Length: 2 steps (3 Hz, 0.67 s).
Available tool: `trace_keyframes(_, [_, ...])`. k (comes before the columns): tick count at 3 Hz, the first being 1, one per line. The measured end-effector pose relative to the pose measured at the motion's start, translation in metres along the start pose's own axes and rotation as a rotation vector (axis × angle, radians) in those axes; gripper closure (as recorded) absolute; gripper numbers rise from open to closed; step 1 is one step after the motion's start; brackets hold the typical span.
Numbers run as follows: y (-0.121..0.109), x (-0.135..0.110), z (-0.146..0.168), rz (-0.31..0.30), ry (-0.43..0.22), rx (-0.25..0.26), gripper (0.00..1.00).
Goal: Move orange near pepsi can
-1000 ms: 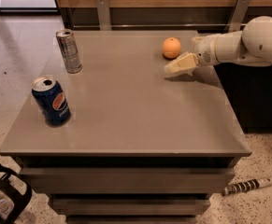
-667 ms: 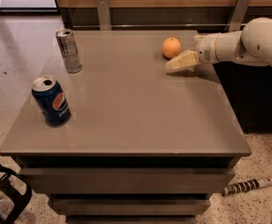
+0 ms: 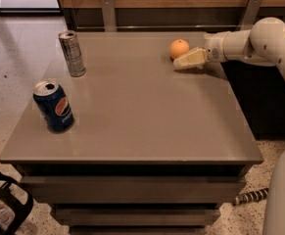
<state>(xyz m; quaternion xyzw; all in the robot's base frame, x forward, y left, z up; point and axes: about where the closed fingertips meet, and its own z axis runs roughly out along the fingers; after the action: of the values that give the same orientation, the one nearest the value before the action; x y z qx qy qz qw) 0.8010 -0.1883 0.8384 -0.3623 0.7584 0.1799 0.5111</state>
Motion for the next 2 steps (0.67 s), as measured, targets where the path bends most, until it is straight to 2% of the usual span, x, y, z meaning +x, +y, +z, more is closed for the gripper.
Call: trace_keyframes(2, [-0.006,-0.0096,0.0177,0.02,-0.041,-0.014,0.0])
